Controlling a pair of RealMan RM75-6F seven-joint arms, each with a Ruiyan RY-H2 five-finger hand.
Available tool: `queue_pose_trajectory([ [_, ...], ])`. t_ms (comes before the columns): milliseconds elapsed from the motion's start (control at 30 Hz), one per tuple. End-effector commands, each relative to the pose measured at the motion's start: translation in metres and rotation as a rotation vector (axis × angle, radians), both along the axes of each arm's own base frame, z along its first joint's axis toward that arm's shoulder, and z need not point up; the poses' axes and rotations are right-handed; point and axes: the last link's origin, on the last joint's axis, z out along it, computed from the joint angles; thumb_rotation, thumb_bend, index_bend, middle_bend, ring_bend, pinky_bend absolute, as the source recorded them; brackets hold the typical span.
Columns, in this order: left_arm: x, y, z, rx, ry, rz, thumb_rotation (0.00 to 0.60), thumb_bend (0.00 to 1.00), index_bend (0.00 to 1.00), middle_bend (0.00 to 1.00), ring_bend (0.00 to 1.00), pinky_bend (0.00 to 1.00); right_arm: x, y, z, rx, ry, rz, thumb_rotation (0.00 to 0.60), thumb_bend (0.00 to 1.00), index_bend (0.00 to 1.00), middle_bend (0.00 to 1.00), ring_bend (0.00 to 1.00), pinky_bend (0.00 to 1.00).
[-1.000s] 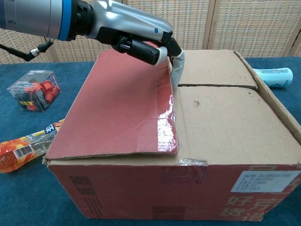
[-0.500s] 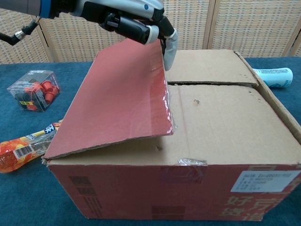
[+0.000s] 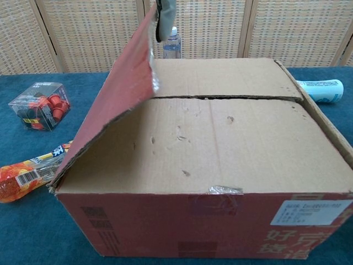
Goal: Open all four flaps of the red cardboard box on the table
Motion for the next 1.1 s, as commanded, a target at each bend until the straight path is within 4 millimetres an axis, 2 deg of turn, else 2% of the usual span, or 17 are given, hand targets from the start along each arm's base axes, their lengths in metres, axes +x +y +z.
queue_pose_trajectory([
  [33, -0.008, -0.007, 0.018, 0.023, -0.019, 0.012, 0.098, 0.89, 0.42, 0.4, 0.23, 0.0, 0.002, -0.001, -0.001, 0.003, 0.001, 0.004, 0.6, 1.0, 0.07, 0.04, 0.0, 0.0],
  [367, -0.044, -0.021, 0.056, 0.068, -0.012, 0.053, 0.097, 0.88, 0.42, 0.4, 0.23, 0.0, 0.006, 0.001, 0.001, 0.001, 0.006, 0.006, 0.6, 1.0, 0.07, 0.04, 0.0, 0.0],
  [500, -0.068, -0.027, 0.075, 0.102, -0.026, 0.088, 0.097, 0.88, 0.42, 0.4, 0.23, 0.0, 0.01, 0.002, 0.001, 0.006, 0.009, 0.011, 0.6, 1.0, 0.07, 0.04, 0.0, 0.0],
  [767, -0.107, -0.035, 0.095, 0.121, -0.007, 0.161, 0.097, 0.87, 0.42, 0.4, 0.23, 0.0, 0.015, 0.002, -0.003, 0.019, 0.013, 0.019, 0.6, 1.0, 0.07, 0.04, 0.0, 0.0],
  [967, -0.119, -0.035, 0.098, 0.112, 0.003, 0.205, 0.097, 0.87, 0.42, 0.4, 0.23, 0.0, 0.016, 0.002, -0.006, 0.024, 0.013, 0.018, 0.6, 1.0, 0.07, 0.04, 0.0, 0.0],
  [1033, -0.122, -0.034, 0.096, 0.109, -0.001, 0.216, 0.095, 0.81, 0.42, 0.4, 0.23, 0.0, 0.016, 0.002, -0.007, 0.025, 0.013, 0.017, 0.6, 1.0, 0.07, 0.04, 0.0, 0.0],
  [1100, -0.124, -0.033, 0.093, 0.107, -0.017, 0.224, 0.094, 0.71, 0.42, 0.38, 0.23, 0.0, 0.015, 0.002, -0.007, 0.026, 0.012, 0.016, 0.6, 1.0, 0.07, 0.04, 0.0, 0.0],
])
